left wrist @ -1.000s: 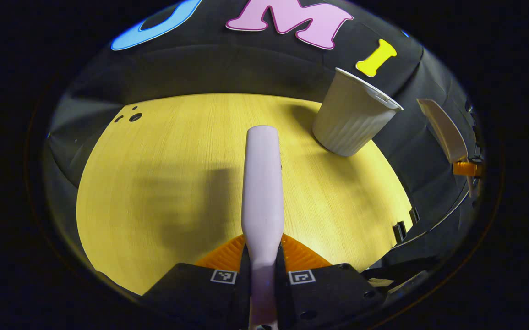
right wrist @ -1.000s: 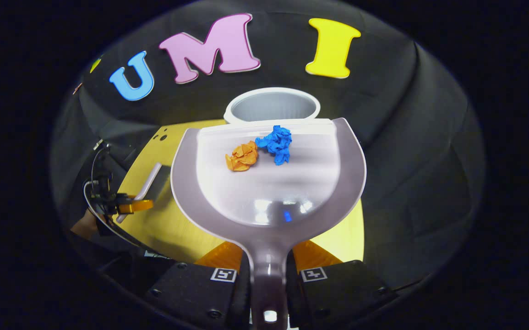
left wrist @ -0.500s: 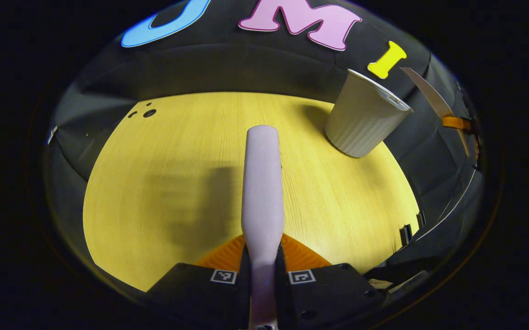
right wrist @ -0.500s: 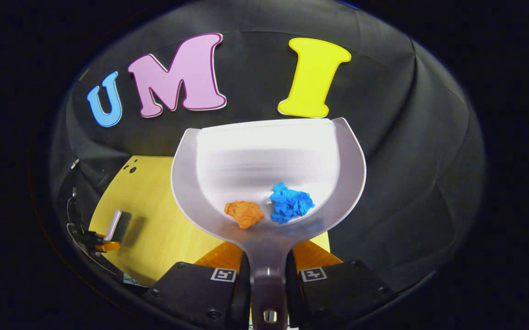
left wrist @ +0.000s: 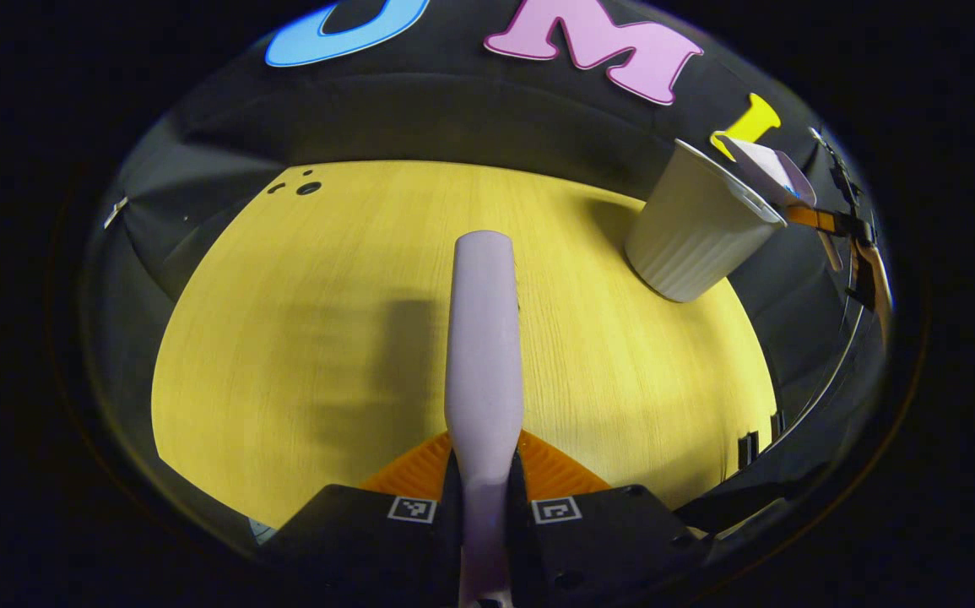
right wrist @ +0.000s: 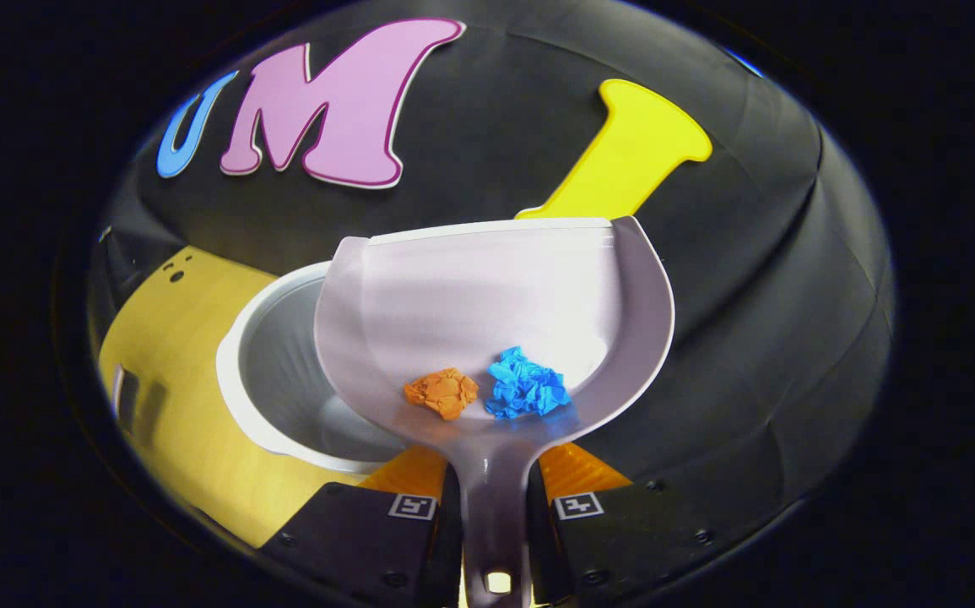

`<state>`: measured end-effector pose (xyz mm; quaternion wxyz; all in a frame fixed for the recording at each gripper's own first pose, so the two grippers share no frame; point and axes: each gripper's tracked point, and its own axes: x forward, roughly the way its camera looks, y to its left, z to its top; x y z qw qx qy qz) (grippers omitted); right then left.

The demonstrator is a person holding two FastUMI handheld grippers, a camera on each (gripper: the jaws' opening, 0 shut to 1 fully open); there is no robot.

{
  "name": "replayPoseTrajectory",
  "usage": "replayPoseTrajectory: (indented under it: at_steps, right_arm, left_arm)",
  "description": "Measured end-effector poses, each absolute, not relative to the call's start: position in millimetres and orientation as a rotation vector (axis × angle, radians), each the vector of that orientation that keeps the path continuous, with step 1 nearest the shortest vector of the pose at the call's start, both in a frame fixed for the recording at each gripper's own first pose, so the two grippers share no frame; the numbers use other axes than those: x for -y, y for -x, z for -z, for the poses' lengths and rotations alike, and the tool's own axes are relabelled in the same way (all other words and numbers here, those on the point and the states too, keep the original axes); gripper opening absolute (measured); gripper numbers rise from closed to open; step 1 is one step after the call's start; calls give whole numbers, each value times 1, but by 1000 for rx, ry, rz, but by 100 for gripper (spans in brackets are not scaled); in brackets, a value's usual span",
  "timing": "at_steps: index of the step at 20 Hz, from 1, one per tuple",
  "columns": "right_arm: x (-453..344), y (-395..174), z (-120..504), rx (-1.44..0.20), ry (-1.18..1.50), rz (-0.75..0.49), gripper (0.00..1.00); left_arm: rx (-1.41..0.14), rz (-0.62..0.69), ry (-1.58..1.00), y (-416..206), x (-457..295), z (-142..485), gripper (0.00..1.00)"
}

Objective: Pick up the small broom and dustpan from the desktop, sweep the trash into the dustpan with the broom, and then empty the trash into the garbage bin.

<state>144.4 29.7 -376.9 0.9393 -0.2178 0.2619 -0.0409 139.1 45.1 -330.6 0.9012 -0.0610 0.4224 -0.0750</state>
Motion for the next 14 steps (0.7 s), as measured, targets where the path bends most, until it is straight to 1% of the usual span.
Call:
replayPoseTrajectory:
  at_steps: [1,2,5,6,9,10,12,13,14]
  right_arm:
    - [-28,-146,373,-502,499,95,36]
    - [-29,-151,374,-500,545,96,36]
    - [-29,-148,373,-469,693,102,36]
    - [-29,-148,372,-456,741,105,36]
    - [-33,-147,374,-426,872,110,36]
    - [-36,-148,374,-417,917,111,36]
    - [-38,-146,375,-399,1011,115,36]
    - [-39,-145,374,-385,1053,116,36]
    - [-39,-144,374,-376,1088,119,36]
  left_arm:
    - [-865,147,144,-137,-46,330,30]
    - [-859,138,151,-137,-50,330,27]
    - [-857,113,170,-135,-57,330,27]
    - [-859,106,185,-134,-58,331,24]
    - [-857,98,214,-130,-61,332,30]
    - [-858,97,210,-129,-62,333,27]
    - [-863,88,196,-129,-64,334,27]
    - [-860,89,200,-127,-66,334,31]
    - [-859,87,205,-127,-68,334,27]
